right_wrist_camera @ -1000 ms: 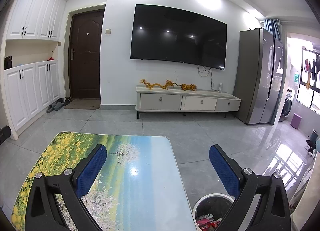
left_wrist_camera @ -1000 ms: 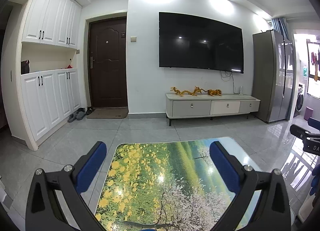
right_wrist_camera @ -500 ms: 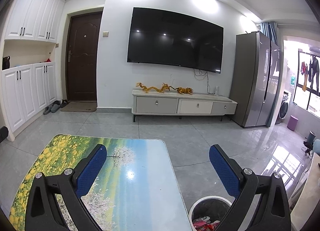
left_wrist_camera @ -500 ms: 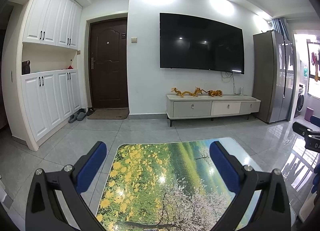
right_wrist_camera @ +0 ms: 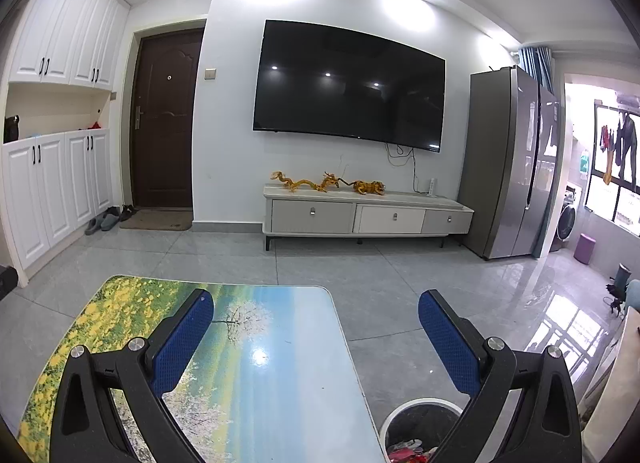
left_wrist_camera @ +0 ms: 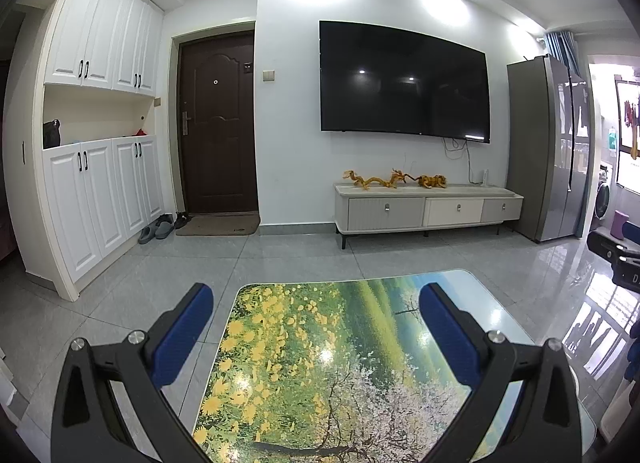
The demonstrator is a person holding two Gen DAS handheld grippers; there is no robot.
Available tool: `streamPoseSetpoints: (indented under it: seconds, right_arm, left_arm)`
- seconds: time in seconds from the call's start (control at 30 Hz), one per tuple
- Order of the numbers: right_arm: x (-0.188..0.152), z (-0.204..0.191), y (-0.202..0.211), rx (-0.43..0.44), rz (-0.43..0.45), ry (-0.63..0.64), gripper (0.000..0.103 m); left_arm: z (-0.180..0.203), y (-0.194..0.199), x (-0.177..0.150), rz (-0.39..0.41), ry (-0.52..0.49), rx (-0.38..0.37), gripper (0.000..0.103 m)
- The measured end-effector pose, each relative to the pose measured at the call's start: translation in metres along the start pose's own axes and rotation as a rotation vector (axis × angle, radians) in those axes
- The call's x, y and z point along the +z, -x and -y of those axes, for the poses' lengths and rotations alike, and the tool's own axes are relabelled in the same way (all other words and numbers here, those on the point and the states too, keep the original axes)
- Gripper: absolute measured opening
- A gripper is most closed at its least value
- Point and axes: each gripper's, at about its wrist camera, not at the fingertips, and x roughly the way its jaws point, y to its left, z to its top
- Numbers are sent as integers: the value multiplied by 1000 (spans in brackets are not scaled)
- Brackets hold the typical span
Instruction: Collect trash
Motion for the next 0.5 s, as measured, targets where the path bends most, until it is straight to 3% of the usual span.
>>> streamPoseSetpoints:
  seconds: [0.5]
  right_arm:
    - [-2,5,-2,-5,-4,-10,103]
  left_arm:
    - [0,-2,1,-7,8,4,103]
